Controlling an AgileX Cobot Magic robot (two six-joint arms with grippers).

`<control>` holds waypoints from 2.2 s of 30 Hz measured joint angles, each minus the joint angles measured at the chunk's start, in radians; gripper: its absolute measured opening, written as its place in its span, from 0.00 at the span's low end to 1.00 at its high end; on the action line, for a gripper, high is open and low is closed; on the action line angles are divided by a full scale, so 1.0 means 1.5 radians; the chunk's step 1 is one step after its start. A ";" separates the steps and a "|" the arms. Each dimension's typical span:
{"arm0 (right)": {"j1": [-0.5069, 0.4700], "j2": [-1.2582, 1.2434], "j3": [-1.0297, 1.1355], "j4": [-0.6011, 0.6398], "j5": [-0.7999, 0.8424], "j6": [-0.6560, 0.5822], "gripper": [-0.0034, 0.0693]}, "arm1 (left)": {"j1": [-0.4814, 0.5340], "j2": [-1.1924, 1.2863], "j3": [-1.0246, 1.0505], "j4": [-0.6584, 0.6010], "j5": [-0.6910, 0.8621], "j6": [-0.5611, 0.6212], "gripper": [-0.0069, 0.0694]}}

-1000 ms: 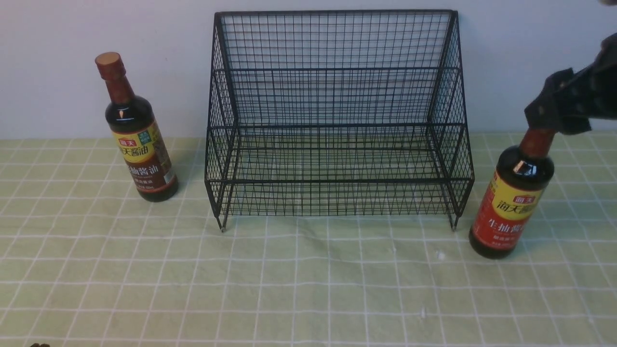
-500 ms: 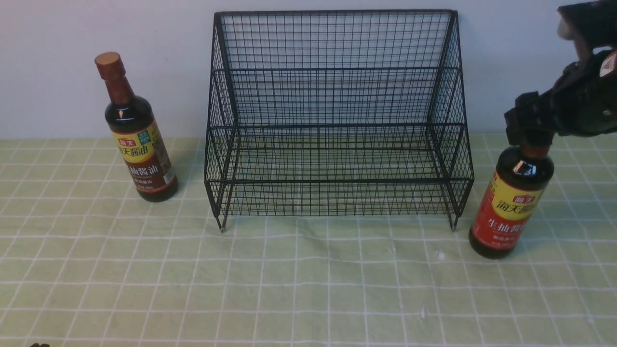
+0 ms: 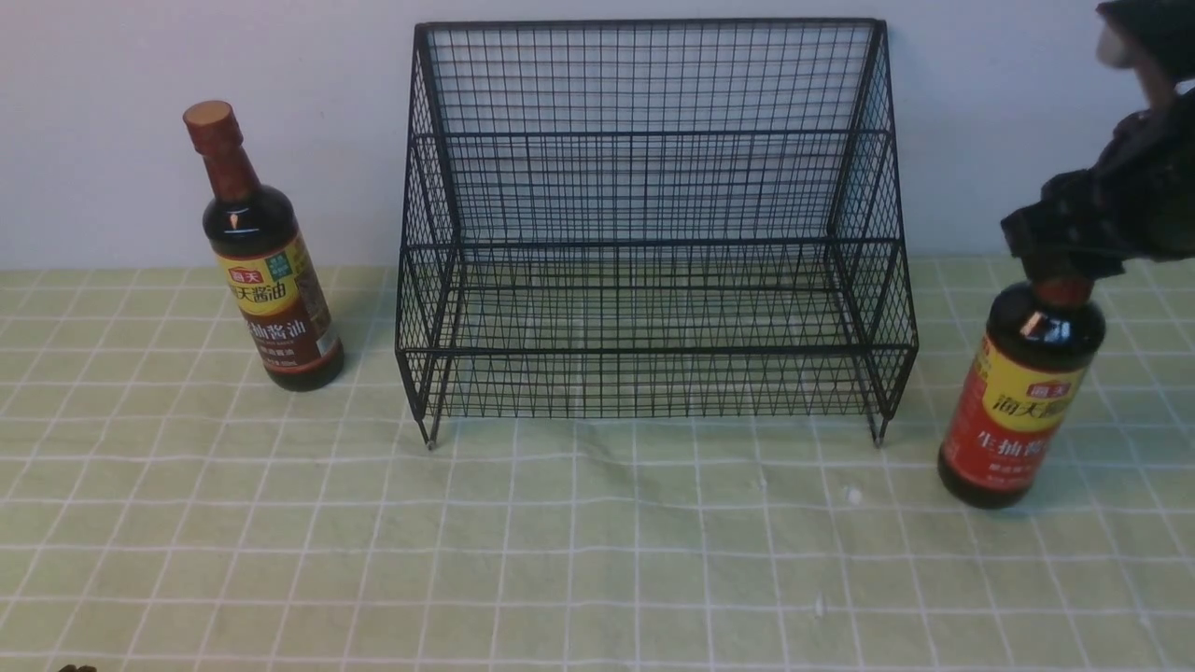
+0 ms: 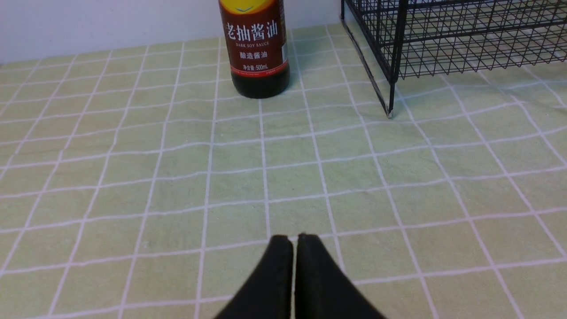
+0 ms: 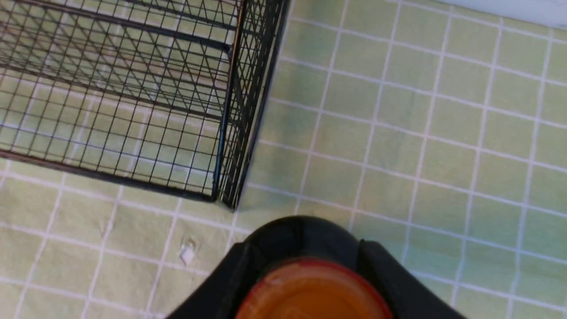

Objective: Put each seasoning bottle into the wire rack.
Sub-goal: Use the right arm to put the condiment bottle back on the shelf

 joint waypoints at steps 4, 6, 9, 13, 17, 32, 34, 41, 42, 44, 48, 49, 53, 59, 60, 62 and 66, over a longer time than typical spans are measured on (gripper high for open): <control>0.000 -0.038 -0.080 0.006 0.051 -0.008 0.42 | 0.000 0.000 0.000 0.000 0.000 0.000 0.08; 0.000 -0.044 -0.125 0.018 0.068 -0.017 0.42 | 0.000 0.000 0.000 0.000 0.000 0.000 0.08; 0.000 -0.046 -0.176 0.046 0.081 -0.034 0.42 | 0.000 0.000 0.000 0.000 0.000 0.000 0.08; 0.000 -0.045 -0.221 0.113 0.077 -0.064 0.42 | 0.000 0.000 0.000 0.000 0.000 0.000 0.08; 0.000 -0.020 -0.252 0.192 0.049 -0.110 0.42 | 0.000 0.000 0.000 0.000 0.000 0.000 0.08; 0.000 0.126 -0.261 0.239 -0.054 -0.141 0.42 | 0.000 0.000 0.000 0.000 0.000 0.000 0.08; 0.000 0.126 -0.261 0.251 -0.065 -0.147 0.42 | 0.000 0.000 0.000 0.000 0.000 0.000 0.08; 0.001 0.139 -0.261 0.264 -0.112 -0.172 0.42 | 0.000 0.000 0.000 0.000 0.000 0.000 0.08; 0.001 0.144 -0.261 0.265 -0.109 -0.178 0.42 | 0.000 0.000 0.000 0.000 0.000 0.000 0.08; 0.001 0.159 -0.261 0.268 -0.098 -0.186 0.42 | 0.000 0.000 0.000 0.000 0.000 0.000 0.08; 0.001 0.174 -0.261 0.271 -0.076 -0.189 0.42 | 0.000 0.000 0.000 0.000 0.000 0.000 0.08; 0.001 0.176 -0.261 0.271 -0.068 -0.190 0.42 | 0.000 0.000 0.000 0.000 0.000 0.000 0.08; 0.001 0.181 -0.261 0.268 -0.036 -0.193 0.42 | 0.000 0.000 0.000 0.000 0.000 0.000 0.08; 0.001 0.189 -0.261 0.254 0.018 -0.198 0.42 | 0.000 0.000 0.000 0.000 0.000 0.000 0.08; 0.001 0.190 -0.262 0.249 0.023 -0.199 0.42 | 0.000 0.000 0.000 0.000 0.000 0.000 0.08; 0.001 0.191 -0.262 0.244 0.039 -0.200 0.42 | 0.000 0.000 0.000 0.000 0.000 0.000 0.08; 0.001 0.191 -0.262 0.239 0.048 -0.199 0.42 | 0.000 0.000 0.000 0.000 0.000 0.000 0.08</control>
